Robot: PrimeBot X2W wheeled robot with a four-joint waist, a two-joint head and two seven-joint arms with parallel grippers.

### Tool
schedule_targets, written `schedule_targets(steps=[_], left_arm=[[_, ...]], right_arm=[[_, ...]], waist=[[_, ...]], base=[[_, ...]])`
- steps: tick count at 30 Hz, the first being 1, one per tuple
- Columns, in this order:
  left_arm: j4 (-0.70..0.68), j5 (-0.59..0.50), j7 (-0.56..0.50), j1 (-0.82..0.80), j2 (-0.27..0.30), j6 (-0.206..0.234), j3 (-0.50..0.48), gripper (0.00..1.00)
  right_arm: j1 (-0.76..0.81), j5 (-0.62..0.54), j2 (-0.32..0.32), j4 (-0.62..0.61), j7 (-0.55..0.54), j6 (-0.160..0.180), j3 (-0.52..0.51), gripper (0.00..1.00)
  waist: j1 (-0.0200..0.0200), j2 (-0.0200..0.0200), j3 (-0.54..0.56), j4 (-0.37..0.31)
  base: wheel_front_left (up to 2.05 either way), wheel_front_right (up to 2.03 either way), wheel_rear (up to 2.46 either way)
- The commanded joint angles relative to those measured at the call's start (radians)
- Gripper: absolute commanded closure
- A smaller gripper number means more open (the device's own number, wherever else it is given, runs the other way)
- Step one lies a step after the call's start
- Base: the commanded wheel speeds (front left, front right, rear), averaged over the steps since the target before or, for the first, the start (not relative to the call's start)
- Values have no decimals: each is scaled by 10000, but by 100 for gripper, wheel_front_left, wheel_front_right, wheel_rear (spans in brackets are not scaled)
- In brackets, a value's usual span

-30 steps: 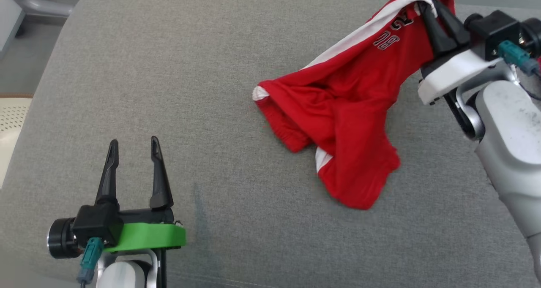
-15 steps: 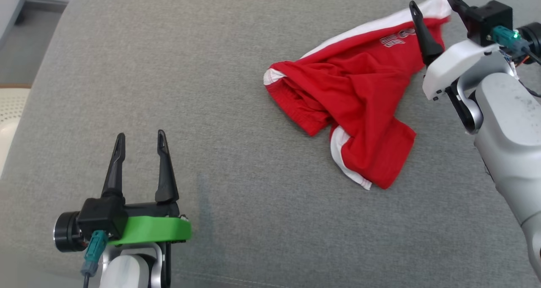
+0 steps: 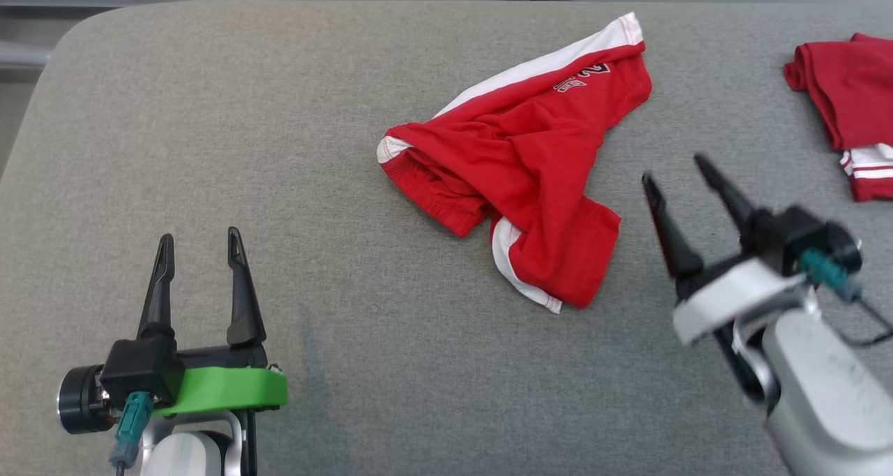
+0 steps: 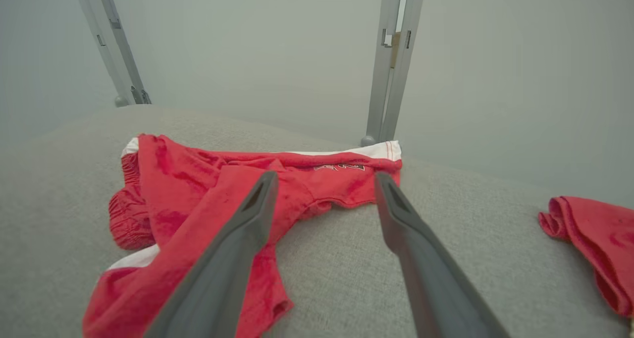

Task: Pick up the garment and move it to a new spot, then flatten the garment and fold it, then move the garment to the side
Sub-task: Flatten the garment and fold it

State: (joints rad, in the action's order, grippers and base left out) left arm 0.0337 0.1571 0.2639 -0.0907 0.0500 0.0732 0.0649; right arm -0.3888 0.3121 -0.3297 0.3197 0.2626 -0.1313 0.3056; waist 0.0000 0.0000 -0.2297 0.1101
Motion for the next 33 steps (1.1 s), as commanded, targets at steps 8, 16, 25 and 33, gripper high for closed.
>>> schedule_targets(steps=[8, 16, 25, 33], left_arm=[[-106, -171, -1, 126, 16, -113, -163, 0], [-105, -184, -1, -52, 16, -110, -35, 0], [-100, -119, -1, -262, 16, -48, 119, 0], [-52, -92, -1, -404, 16, -3, 271, 0]], right_arm=[[2406, 103, 591, -1150, 26, 12, 573, 0], [2632, 186, 752, -630, 27, 12, 669, 0], [1737, 350, 853, 478, 26, 12, 1532, 0], [727, 502, 1342, 1450, 26, 12, 1792, 0]], waist=[[0, 0, 35, -154], [0, 0, -177, -25], [0, 0, -455, 260], [0, 0, -635, 479]], base=[[0, 0, 0], [0, 0, 0], [0, 0, 0], [0, 0, 0]])
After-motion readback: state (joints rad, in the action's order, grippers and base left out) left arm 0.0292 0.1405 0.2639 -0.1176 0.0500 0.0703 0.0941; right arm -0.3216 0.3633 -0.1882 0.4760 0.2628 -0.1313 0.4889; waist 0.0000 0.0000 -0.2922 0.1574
